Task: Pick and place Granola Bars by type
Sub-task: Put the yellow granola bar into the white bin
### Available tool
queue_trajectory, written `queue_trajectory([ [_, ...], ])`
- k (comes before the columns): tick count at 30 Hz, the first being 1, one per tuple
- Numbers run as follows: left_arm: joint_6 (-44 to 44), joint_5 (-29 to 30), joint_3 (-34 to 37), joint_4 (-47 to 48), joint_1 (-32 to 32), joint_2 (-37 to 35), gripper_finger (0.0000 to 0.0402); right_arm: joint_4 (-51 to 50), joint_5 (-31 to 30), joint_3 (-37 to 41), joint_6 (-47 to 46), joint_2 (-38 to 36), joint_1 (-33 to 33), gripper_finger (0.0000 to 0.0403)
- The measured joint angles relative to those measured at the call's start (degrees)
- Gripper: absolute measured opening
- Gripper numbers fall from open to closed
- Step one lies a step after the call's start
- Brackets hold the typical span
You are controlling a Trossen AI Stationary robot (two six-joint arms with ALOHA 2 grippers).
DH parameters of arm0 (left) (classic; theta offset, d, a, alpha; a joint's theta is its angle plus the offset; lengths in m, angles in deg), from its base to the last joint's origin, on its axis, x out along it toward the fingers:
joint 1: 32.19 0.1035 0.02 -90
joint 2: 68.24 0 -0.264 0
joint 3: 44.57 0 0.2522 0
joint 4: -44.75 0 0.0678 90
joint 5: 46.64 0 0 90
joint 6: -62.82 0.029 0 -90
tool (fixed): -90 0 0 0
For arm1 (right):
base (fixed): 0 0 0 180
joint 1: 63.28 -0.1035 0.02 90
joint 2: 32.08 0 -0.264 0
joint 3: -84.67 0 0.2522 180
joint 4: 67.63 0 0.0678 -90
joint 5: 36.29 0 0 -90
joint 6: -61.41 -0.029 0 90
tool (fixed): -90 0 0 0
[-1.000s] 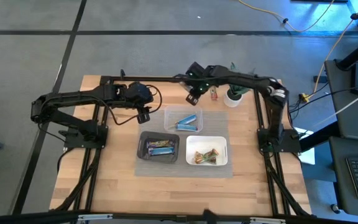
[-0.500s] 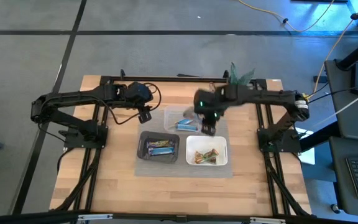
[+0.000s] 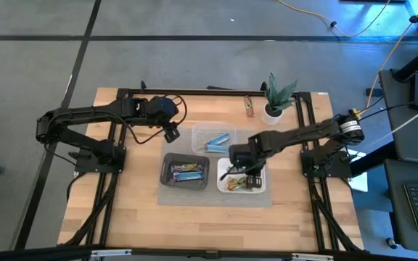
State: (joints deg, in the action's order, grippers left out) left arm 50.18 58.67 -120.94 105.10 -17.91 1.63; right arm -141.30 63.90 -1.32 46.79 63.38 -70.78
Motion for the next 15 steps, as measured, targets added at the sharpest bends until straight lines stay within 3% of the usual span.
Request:
queue_trajectory([
  [8, -2.6, -0.5, 0.0, -0.1, -0.5, 0.0, 0.0191, 5.0, -0.1, 7.3, -3.0, 0.0, -1.4, 0.0062],
  [15, -2.7, -0.5, 0.0, -0.1, -2.2, 0.0, 0.0193, 7.1, 0.6, 8.7, -3.3, 0.0, -1.7, 0.0062],
])
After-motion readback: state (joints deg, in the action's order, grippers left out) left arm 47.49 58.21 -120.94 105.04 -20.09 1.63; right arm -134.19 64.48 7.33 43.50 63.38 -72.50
